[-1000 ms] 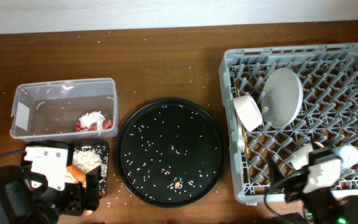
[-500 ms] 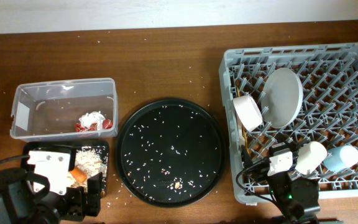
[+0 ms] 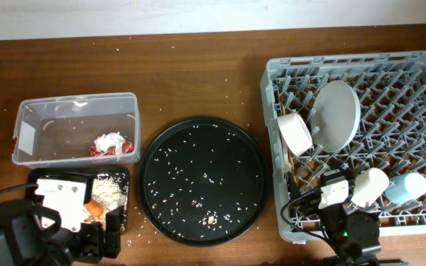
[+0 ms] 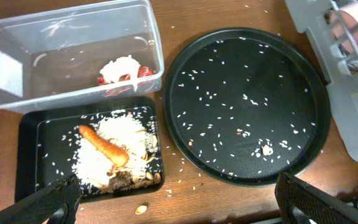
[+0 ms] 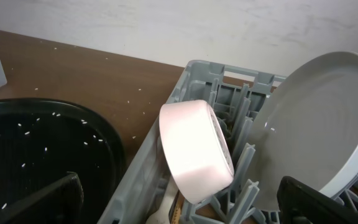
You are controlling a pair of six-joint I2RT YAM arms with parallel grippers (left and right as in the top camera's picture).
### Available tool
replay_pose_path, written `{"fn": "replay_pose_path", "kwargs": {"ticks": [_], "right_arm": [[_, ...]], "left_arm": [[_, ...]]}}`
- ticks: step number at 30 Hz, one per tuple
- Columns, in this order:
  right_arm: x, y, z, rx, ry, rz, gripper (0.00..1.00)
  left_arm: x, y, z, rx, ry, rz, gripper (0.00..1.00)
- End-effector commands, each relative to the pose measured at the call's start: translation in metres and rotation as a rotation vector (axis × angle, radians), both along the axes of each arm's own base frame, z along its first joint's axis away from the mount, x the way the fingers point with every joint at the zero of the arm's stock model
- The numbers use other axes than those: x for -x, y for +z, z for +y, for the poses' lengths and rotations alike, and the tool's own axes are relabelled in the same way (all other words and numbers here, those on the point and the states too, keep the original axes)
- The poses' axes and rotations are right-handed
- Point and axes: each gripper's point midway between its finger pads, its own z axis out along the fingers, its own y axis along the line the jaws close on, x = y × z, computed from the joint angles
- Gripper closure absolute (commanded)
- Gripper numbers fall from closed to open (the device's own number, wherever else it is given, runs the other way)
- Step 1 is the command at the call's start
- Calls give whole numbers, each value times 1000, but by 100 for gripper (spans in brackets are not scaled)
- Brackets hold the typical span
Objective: Sort waste into correct bins and load items into the dishwasher rack
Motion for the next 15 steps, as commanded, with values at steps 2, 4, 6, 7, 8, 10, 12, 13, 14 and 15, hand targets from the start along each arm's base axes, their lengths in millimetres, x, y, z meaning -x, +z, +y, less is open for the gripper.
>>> {"fn": "replay_pose_path", "kwargs": {"ticks": [2,4,6,7,8,10,12,13,14,15], "right_arm": [[0,-2,0,5,0,-3,1],[0,-2,0,5,0,-2,1],[0,-2,0,5,0,-3,1],[0,-2,0,5,0,-3,1],[0,-2,0,5,0,-3,1],[0,-2,0,5,0,-3,1],[0,-2,0,5,0,-2,1],[0,-2,0,5,0,-3,1],[0,-2,0,5,0,-2,1],[0,-2,0,5,0,-3,1]], "left_arm": [[-14,24,-6,-91,-112,-197,1],[-35,32,-16,-95,-164,-339,1],[-59,23,-25,-83,-185,-491,1],[-66,14,-29,-73,-198,-558,1],[-69,3,-33,-64,-208,-606,1],[-69,-21,-33,-62,-204,-664,1],[-67,-43,-32,-61,-202,-699,1],[-66,-57,-32,-61,-200,-716,1],[-67,-76,-32,-60,-199,-729,1],[-68,-87,-32,-60,-198,-739,1]]}}
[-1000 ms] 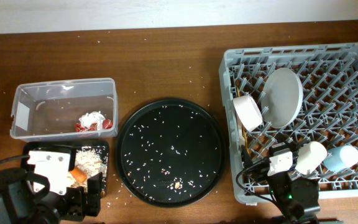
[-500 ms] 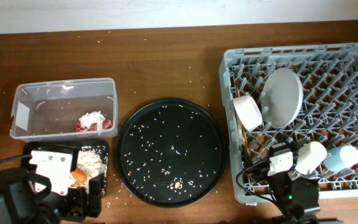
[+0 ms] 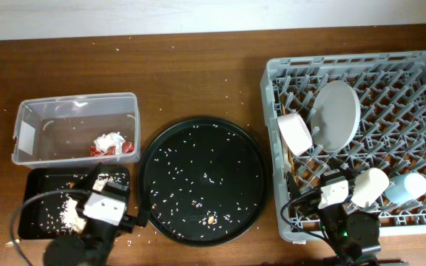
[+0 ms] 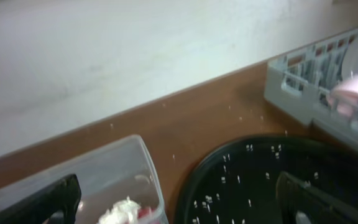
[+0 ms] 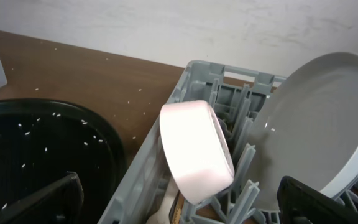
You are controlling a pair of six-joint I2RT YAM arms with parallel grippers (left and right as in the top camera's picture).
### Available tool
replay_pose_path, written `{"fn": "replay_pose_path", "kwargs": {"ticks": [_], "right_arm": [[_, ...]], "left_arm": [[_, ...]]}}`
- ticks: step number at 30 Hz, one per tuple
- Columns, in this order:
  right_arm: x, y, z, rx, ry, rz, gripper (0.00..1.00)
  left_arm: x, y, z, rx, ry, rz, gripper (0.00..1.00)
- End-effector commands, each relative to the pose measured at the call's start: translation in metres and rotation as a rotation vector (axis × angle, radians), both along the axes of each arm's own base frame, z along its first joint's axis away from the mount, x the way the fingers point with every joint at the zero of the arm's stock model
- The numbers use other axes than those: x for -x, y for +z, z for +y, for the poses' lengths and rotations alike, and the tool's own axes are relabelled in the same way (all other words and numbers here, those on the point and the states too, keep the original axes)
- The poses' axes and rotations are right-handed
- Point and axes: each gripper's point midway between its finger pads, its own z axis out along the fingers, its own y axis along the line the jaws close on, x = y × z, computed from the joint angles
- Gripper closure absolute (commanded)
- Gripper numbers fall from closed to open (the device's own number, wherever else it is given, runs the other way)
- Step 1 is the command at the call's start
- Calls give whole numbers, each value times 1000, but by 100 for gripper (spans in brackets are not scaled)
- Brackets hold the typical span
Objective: Sort waste into correct bins and load items into the dishwasher rack
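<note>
The clear plastic bin [image 3: 76,125] holds white and red waste [image 3: 112,142]. Below it lies a black rectangular tray [image 3: 39,214] with a clump of rice [image 3: 69,211]; my left arm [image 3: 102,210] covers its right part. A round black tray [image 3: 203,179] strewn with rice grains sits mid-table. The grey dishwasher rack [image 3: 361,140] carries a plate [image 3: 336,114], a white bowl [image 5: 194,149], a cup [image 3: 370,186] and a pale blue cup [image 3: 407,187]. My left gripper [image 4: 178,208] is open, looking level over bin and round tray. My right gripper [image 5: 178,205] is open before the bowl.
Rice grains are scattered over the brown table [image 3: 191,81]. A pale wall [image 4: 135,50] lies beyond the far table edge. The rack's near left corner [image 5: 148,180] stands close to my right fingers.
My left arm has moved right from the bottom-left corner and its wrist has tilted up, from looking down on the rectangular tray to looking level. The carrot no longer shows. The right arm is unmoved.
</note>
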Motion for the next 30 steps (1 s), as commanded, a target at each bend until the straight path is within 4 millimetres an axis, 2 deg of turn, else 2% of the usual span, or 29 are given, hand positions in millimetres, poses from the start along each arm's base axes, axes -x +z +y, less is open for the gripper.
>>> {"fn": "replay_pose_path", "kwargs": {"ticks": [1,5,12,30], "right_arm": [[0,-2,0,6,0,-2,1],[0,-2,0,6,0,-2,1],[0,-2,0,6,0,-2,1],[0,-2,0,6,0,-1,1]], "left_arm": [[-1,-39,-2,-10,-12,-33,1],[-19,-74,-4,-5,-8,-68,1],[-31,-104,-5,-1,-6,-96,1],[-31,-104,-5,-1,-6,-95,1]]}}
